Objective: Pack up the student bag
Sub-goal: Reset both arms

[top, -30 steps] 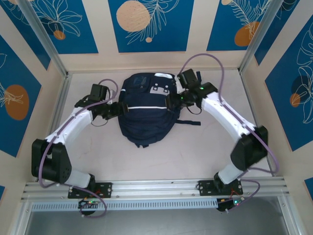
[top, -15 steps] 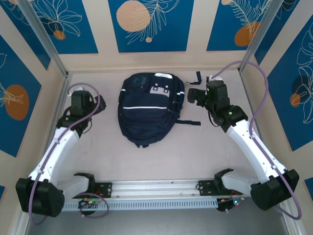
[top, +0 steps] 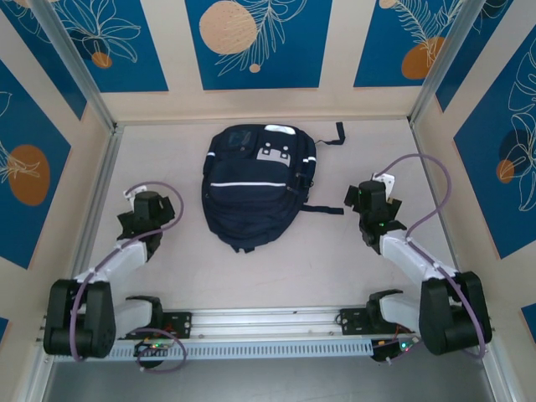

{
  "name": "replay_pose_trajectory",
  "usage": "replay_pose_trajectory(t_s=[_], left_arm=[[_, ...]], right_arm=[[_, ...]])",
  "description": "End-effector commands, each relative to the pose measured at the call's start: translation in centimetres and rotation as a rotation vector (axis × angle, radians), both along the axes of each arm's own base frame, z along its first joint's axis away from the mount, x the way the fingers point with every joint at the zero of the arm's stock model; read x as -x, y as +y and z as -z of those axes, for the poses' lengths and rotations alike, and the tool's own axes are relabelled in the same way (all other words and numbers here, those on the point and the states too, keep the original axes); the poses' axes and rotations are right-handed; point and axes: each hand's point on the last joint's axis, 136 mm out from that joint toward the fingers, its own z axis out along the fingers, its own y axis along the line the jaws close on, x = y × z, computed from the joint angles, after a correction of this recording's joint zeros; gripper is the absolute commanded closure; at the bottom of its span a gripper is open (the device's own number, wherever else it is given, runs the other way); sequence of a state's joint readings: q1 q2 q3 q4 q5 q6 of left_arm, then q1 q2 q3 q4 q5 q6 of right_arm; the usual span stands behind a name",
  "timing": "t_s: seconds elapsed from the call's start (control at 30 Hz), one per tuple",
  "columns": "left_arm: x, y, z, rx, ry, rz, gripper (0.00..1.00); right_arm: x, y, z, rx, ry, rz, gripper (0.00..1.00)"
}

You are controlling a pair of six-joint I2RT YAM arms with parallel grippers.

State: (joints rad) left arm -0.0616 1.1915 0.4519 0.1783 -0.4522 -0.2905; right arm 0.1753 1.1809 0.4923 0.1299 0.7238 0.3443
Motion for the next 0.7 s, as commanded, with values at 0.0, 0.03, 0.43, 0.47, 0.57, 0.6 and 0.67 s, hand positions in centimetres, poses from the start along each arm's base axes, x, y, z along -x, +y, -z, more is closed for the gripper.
replay_pose_trajectory(t_s=[0.0,0.03,0.43,0.47,0.57,0.6,0.67], left_arm=[[-3.0,-1.2,-1.9,-0.042,-0.126,0.130,0.00],[-3.1,-1.5,-2.0,-0.050,-0.147,0.148,0.00],[-5.1,-4.9,-0.1,-0.067,-0.258,0.383,0.01],[-5.2,-4.9,0.2,-0.066,-0.256,0.385,0.01],[-5.6,-5.4,0.6,-0.064,-0.244,0.411,0.00],[-5.8,-5.4,0.7,-0.063,-0.234,0.409,0.00],[-5.9,-5.5,0.9,-0.064,-0.220,0.415,0.00]], right_arm=[[-2.4,0.2,-1.5,0.006,-0.140,-0.027,0.01],[-2.7,0.4,-1.0,0.005,-0.135,-0.042,0.01],[-5.1,3.8,-0.4,0.037,-0.251,-0.341,0.01],[-5.2,3.8,0.1,0.026,-0.246,-0.345,0.01],[-5.3,3.8,0.5,0.004,-0.250,-0.363,0.01],[-5.3,3.6,0.6,-0.007,-0.244,-0.360,0.01],[-5.4,3.6,0.9,-0.016,-0.237,-0.365,0.01]])
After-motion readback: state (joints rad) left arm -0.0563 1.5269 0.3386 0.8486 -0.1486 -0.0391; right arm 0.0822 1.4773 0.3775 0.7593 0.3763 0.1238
